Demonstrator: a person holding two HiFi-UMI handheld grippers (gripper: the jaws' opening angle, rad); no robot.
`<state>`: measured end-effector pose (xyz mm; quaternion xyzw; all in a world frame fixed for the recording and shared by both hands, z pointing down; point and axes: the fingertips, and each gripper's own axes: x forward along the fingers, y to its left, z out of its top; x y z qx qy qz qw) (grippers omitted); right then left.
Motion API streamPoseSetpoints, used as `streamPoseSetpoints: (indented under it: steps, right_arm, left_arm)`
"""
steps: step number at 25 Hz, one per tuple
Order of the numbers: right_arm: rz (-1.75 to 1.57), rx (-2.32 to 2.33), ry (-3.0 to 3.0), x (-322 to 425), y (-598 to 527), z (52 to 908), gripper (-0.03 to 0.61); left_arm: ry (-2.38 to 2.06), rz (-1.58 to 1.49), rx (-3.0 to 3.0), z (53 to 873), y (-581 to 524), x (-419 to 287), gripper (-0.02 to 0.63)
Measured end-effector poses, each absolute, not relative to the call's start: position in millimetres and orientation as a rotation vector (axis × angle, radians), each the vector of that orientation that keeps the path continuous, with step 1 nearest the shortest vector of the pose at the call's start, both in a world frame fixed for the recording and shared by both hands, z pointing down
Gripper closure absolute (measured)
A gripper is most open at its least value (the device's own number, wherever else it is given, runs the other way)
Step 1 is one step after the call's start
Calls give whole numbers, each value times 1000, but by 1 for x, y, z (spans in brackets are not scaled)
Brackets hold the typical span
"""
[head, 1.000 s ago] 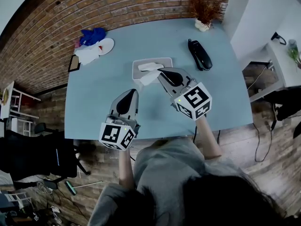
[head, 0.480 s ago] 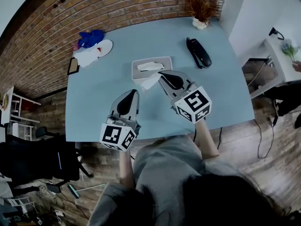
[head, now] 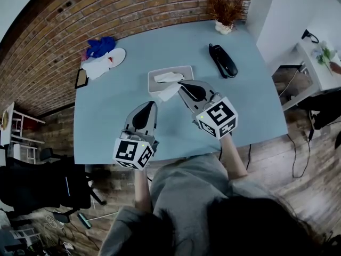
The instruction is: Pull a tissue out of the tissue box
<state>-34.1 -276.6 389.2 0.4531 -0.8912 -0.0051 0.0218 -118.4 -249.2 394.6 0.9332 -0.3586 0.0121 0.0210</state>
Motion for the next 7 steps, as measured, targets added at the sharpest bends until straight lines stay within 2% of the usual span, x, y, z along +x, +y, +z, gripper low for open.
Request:
streamPoseSetpoints:
  steps: [7]
  right_arm:
    - [-3,1411,-2751,-31,-279,393,578]
  left_arm:
    - [-1104,41,2885,399,-252,-118,611]
